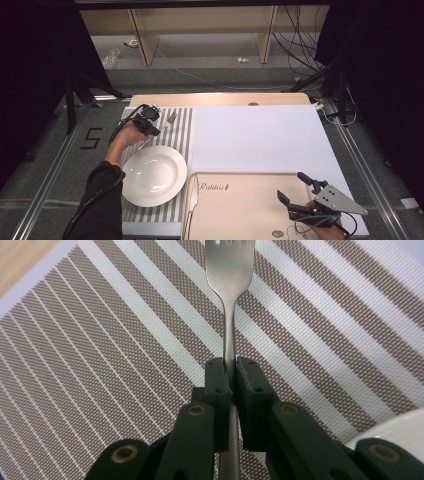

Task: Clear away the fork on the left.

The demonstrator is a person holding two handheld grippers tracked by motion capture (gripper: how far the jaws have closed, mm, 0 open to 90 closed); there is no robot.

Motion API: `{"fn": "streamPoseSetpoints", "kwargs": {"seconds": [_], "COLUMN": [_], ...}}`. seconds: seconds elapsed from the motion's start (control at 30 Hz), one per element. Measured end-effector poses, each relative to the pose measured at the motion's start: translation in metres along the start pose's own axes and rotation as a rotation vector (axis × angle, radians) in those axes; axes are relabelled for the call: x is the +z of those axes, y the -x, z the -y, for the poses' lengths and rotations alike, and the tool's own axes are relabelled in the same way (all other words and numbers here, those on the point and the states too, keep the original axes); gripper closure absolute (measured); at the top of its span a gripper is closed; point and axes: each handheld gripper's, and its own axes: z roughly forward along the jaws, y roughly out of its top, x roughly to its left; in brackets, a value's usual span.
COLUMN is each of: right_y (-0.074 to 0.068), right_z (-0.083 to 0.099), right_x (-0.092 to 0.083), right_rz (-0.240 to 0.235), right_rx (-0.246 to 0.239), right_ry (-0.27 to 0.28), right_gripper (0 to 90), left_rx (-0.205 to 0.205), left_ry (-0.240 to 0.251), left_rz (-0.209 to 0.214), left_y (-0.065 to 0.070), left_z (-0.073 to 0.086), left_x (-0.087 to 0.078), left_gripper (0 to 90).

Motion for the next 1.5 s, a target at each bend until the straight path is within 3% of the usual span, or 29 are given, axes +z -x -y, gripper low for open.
{"fn": "streamPoseSetpoints", "kwargs": {"seconds": [0.1,0.23,0.37,0.6,0.77,1.03,1.17,1.23,1.33,1.5], "right_y": [0.000,0.000,0.000,0.000,-0.001,-0.002,-0.002,-0.001,-0.001,-0.001], "right_z": [0.000,0.000,0.000,0.000,0.000,0.000,0.000,0.000,0.000,0.000], "right_x": [0.000,-0.001,-0.001,-0.001,-0.001,0.000,0.000,0.000,0.000,-0.001], "right_rz": [0.001,0.000,0.002,0.001,0.002,0.001,0.000,0.000,0.000,0.001], "right_rx": [0.000,-0.001,0.000,0.000,-0.004,-0.001,-0.001,-0.001,-0.001,0.000], "right_ry": [-0.001,0.000,0.003,-0.001,0.001,-0.002,-0.001,-0.002,-0.002,0.000], "right_gripper": [16.0,16.0,16.0,16.0,16.0,16.0,16.0,16.0,16.0,16.0], "left_rx": [-0.037,-0.045,-0.068,-0.120,-0.106,-0.108,-0.127,-0.107,-0.097,-0.078], "left_ry": [0.047,0.097,0.151,0.268,0.296,0.336,0.390,0.409,0.413,0.404], "left_rz": [0.011,-0.011,0.001,0.131,0.186,0.250,0.292,0.312,0.358,0.397], "left_y": [-0.003,-0.001,0.000,0.015,0.035,0.062,0.078,0.088,0.100,0.114], "left_z": [-0.002,-0.006,-0.007,-0.004,-0.001,0.004,0.007,0.009,0.010,0.014], "left_x": [-0.013,-0.031,-0.047,-0.075,-0.089,-0.090,-0.089,-0.088,-0.087,-0.082], "left_gripper": [83.8,83.8,83.8,83.8,83.8,83.9,83.9,83.8,83.9,83.9]}}
